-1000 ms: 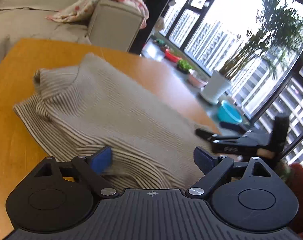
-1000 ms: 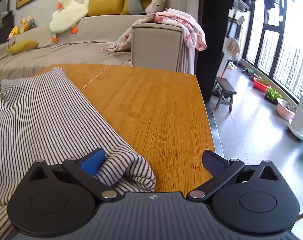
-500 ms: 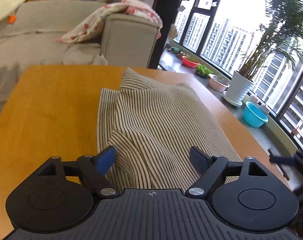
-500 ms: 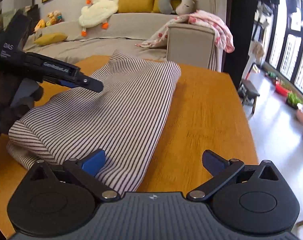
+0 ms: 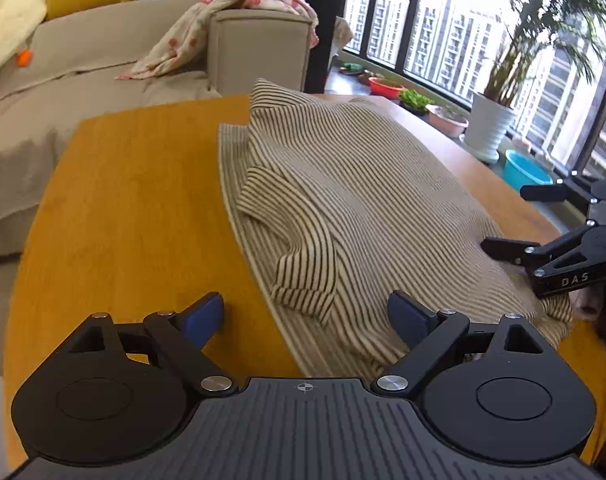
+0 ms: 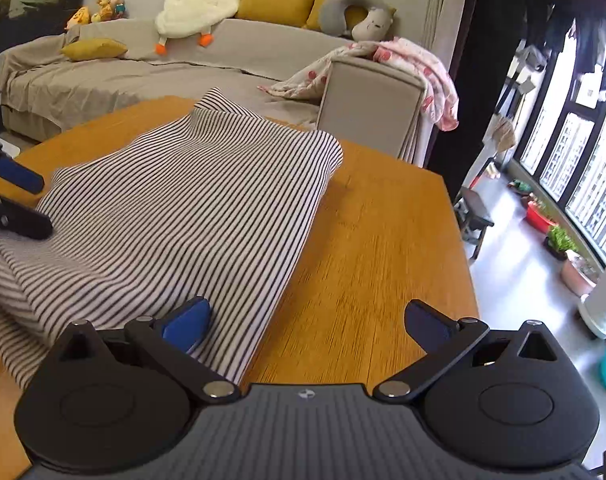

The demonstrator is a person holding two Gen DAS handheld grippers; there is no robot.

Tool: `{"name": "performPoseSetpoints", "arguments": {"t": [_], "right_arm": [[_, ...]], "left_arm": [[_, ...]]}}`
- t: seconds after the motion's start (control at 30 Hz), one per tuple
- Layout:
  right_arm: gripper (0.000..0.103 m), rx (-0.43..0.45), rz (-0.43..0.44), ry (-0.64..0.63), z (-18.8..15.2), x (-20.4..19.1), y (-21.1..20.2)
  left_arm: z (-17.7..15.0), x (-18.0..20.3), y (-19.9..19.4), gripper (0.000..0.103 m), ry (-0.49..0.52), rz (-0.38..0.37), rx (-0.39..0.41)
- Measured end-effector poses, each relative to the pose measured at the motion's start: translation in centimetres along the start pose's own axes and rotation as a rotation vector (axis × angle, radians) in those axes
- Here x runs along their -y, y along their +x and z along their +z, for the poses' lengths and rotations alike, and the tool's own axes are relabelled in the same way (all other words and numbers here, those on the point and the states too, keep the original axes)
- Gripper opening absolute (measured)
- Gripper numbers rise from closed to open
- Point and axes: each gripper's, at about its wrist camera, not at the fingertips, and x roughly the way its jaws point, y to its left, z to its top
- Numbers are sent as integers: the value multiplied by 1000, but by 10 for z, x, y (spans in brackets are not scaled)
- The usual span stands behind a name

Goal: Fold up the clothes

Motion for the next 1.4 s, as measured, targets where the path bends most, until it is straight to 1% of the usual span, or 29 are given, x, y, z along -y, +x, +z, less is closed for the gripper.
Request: {"name": "performPoseSetpoints", "arguments": {"t": [0.13,0.17,0.23,0.27,0.33,0.43,0.47,0.53,0.57,0.63,0.73,0.83,1.03,1.4], "right_arm": [[103,10,-52,-9,7,7,14],[103,6,-61,-1,8,10,17],[103,-9,-67,32,11,16,20],[103,-12,-36,69,11,19,17],[103,-12,47,150,8,25,10],[103,-11,104,160,1,19,6],[103,-4,104,149,-1,17,6],[103,5,96,137,-2,15,7],[103,1,99,147,-2,16,8],[103,-5,112,169,-3,19,9],[103,-11,126,195,-4,23,10],[103,-18,140,214,-3,26,12],[103,-35,168,257,-3,31,18],[103,-32,160,270,-5,28,16]], "left_arm": [[4,13,12,100,-19,35,26],[4,15,13,102,-28,49,29],[1,16,12,103,-50,66,46],[-1,17,11,103,-61,72,56],[2,19,15,103,-43,80,78],[9,23,23,103,6,94,108],[12,25,25,103,29,103,113],[14,27,28,103,41,107,111],[13,26,27,103,27,103,107],[9,19,25,103,-59,82,95],[4,17,17,103,-106,81,108],[4,21,16,103,-88,100,101],[3,15,17,103,-102,87,106],[3,15,17,103,-102,87,106]]}}
